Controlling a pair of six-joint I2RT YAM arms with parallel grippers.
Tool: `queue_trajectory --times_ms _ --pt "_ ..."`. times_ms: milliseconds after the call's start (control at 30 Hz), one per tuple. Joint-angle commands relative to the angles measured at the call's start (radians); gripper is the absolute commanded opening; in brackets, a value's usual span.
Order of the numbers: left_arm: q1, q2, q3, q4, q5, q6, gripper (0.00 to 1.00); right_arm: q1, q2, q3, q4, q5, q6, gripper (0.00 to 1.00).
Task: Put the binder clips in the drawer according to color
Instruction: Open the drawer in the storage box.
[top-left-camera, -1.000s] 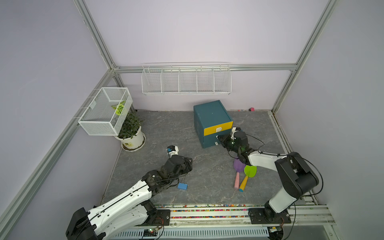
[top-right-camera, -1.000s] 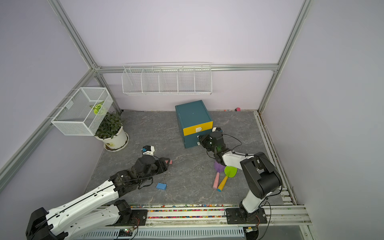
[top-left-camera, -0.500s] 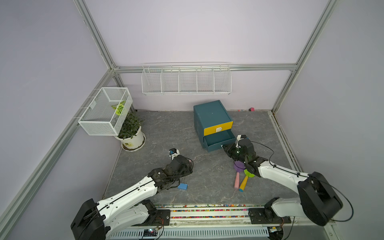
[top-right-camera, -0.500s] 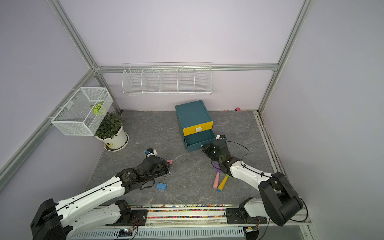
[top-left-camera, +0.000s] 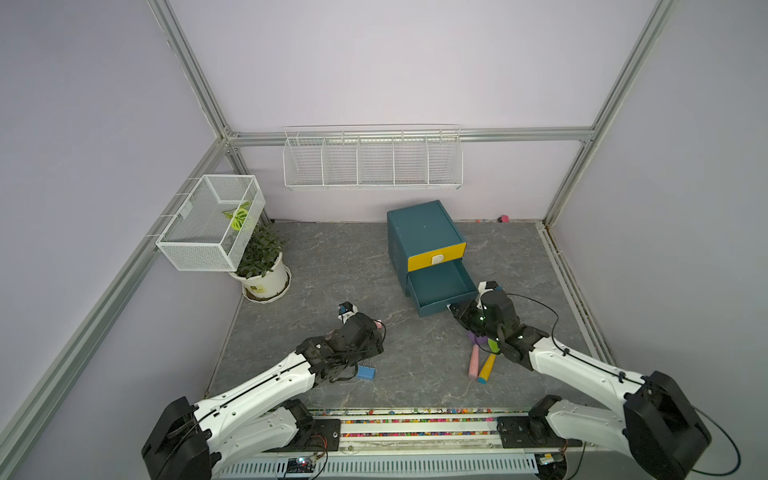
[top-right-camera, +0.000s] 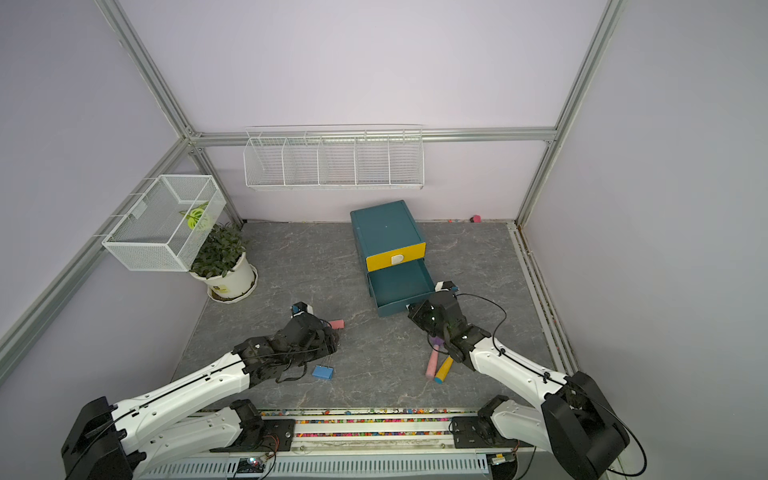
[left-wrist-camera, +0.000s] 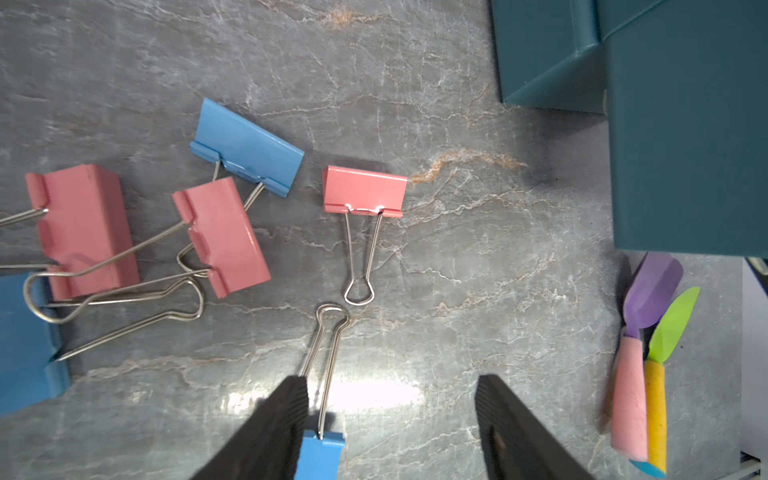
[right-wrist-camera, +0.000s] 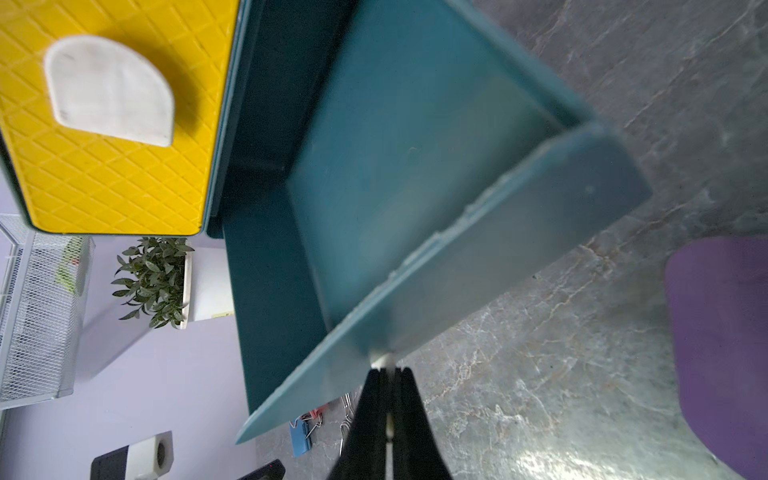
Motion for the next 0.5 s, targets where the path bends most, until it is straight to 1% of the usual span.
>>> queue_trajectory --times_ms 0,133,367,467 --pt "-0.004 -0.001 0.025 -0.031 0.016 -0.008 0.70 0.008 -0.016 -0.031 -0.056 0.016 -0.017 0.00" --pt "-0.004 0.004 0.023 -0.030 0.016 -0.013 0.70 0.008 -0.022 -0.033 -0.063 0.019 -0.014 0.00" --pt "-0.004 0.005 0.026 -0.032 0.010 -0.016 0.70 0.012 -0.082 -0.030 -0.122 0.040 -0.020 0.00" --pt "-0.004 0.014 0.028 -0.029 0.009 -0.015 0.71 0.018 -0.075 -0.033 -0.122 0.039 -0.018 0.00"
